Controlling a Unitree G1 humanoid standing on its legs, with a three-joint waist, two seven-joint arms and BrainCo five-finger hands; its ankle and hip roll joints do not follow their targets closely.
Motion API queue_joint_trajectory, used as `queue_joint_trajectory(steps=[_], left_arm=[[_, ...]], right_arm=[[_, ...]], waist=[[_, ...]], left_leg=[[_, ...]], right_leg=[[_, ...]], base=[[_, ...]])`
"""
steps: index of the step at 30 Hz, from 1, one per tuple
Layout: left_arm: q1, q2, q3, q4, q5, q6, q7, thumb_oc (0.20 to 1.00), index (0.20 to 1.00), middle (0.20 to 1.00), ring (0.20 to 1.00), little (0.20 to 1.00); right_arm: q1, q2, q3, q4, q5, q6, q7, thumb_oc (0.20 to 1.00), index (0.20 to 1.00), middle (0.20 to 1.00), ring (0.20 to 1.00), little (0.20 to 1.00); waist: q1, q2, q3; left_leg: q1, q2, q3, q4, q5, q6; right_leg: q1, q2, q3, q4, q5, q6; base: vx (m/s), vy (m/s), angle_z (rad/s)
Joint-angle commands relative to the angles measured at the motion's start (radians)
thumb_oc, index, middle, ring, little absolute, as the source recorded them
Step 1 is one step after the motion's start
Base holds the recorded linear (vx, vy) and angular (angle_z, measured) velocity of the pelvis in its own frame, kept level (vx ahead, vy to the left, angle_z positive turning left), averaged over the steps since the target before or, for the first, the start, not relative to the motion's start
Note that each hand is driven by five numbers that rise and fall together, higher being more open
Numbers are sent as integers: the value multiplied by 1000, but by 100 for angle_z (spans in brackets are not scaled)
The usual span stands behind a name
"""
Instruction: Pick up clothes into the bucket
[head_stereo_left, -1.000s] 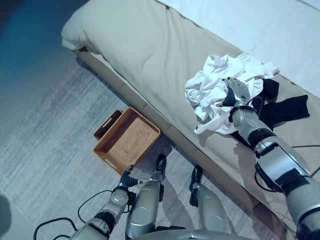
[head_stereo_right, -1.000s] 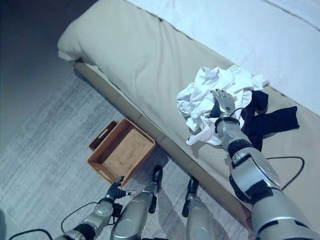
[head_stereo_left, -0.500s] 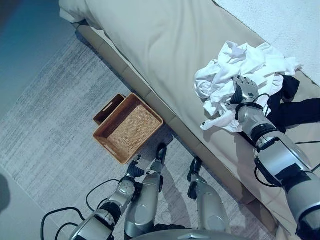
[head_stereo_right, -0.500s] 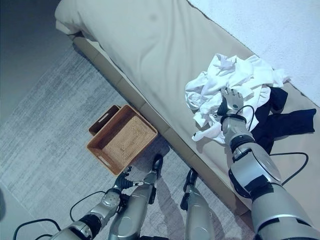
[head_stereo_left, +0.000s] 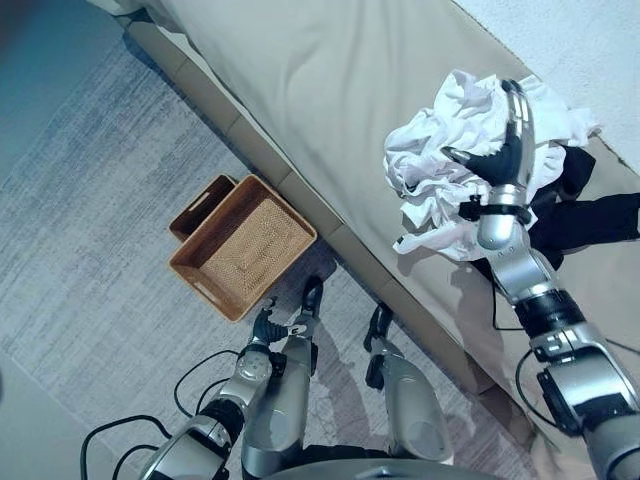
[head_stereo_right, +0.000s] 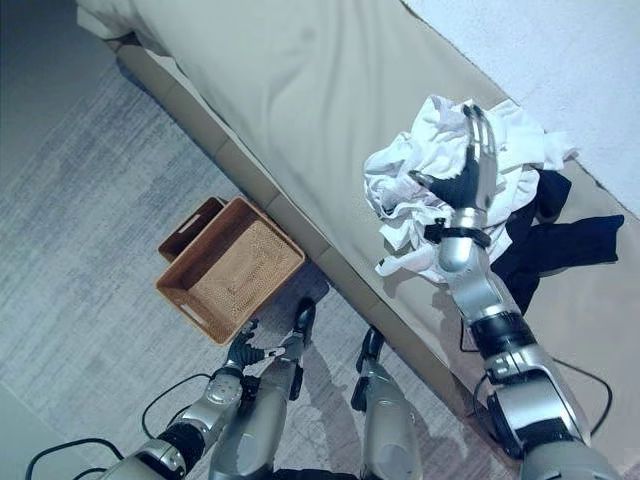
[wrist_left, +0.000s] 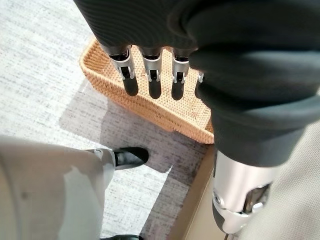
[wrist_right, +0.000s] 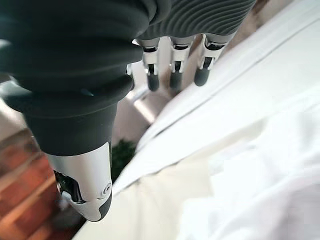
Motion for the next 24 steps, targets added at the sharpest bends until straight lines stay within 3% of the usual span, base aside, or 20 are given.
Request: queue_joint_trajectory(steps=[1, 8, 9, 11, 12, 13, 14, 15, 16, 21, 24], left_arm=[[41, -8, 65, 12, 50, 3, 18, 1000, 1000, 1000, 1000, 1000], [52, 20, 72, -15, 68, -5, 17, 1000, 1000, 1000, 1000, 1000], [51, 31, 60, -23, 63, -12, 15, 1000, 1000, 1000, 1000, 1000], [47, 34, 54, -25, 59, -14, 13, 1000, 1000, 1000, 1000, 1000], [42, 42, 35, -11, 47, -21, 9, 1000, 1000, 1000, 1000, 1000], [40, 40, 38, -11, 46, -21, 9, 1000, 1000, 1000, 1000, 1000], [26, 47, 15, 4, 28, -29, 0, 1000, 1000, 1000, 1000, 1000], [24, 46, 17, 4, 28, -29, 0, 1000, 1000, 1000, 1000, 1000], [17, 52, -5, 12, 10, -34, -7, 1000, 1000, 1000, 1000, 1000], [-5, 50, -43, 37, -15, -34, -27, 1000, 1000, 1000, 1000, 1000], [-11, 48, -53, 40, -25, -34, -34, 1000, 1000, 1000, 1000, 1000]], right_arm=[[7, -51, -42, -104, -28, -57, -19, 1000, 1000, 1000, 1000, 1000], [-82, -87, -3, -101, -98, -33, -4, 1000, 1000, 1000, 1000, 1000], [-226, -122, 64, -23, -99, -16, 13, 1000, 1000, 1000, 1000, 1000], [-298, -126, 97, 40, -89, -13, 6, 1000, 1000, 1000, 1000, 1000], [-459, -138, 198, 205, -59, -2, 25, 1000, 1000, 1000, 1000, 1000], [-466, -137, 202, 211, -57, -5, 24, 1000, 1000, 1000, 1000, 1000], [-627, -136, 314, 407, -42, 11, 41, 1000, 1000, 1000, 1000, 1000], [-633, -136, 317, 411, -40, 9, 40, 1000, 1000, 1000, 1000, 1000], [-753, -114, 416, 574, -33, 23, 64, 1000, 1000, 1000, 1000, 1000], [-888, -58, 547, 847, -10, 39, 141, 1000, 1000, 1000, 1000, 1000], [-908, -55, 569, 908, -7, 48, 165, 1000, 1000, 1000, 1000, 1000]], waist=[[-27, -34, 1], [-15, -33, -2], [-1, -33, -1], [6, -33, -1], [25, -35, -1], [22, -34, -1], [42, -34, 1], [39, -34, 1], [59, -35, 3], [90, -36, 8], [101, -34, 8]], left_leg=[[-12, -32, 32, 94, -85, 18], [-9, -34, 40, 108, -95, 24], [-10, -33, 42, 113, -97, 23], [-12, -33, 44, 115, -96, 23], [-12, -31, 46, 117, -99, 20], [-16, -32, 46, 114, -93, 21], [-17, -30, 45, 114, -93, 16], [-21, -31, 45, 112, -87, 16], [-22, -28, 41, 110, -86, 11], [-45, -33, 22, 114, -76, 5], [-57, -38, 15, 119, -76, 3]], right_leg=[[9, -89, 63, -14, 75, 83], [5, -90, 76, -3, 71, 82], [3, -90, 78, 1, 72, 81], [1, -89, 78, 1, 73, 80], [-1, -85, 78, 2, 73, 79], [-4, -86, 78, 0, 78, 79], [-5, -82, 75, -2, 78, 77], [-8, -83, 75, -4, 82, 78], [-7, -80, 69, -5, 82, 77], [-11, -76, 50, -12, 89, 78], [-12, -76, 42, -15, 91, 78]], base=[[14, 4, -5], [1, -5, -9], [0, 0, 0], [-6, -9, -5], [-24, -4, -12], [-18, -23, -16], [-22, -6, -8], [-8, -40, -5], [0, -41, 5], [10, -53, 16], [15, -27, 20]])
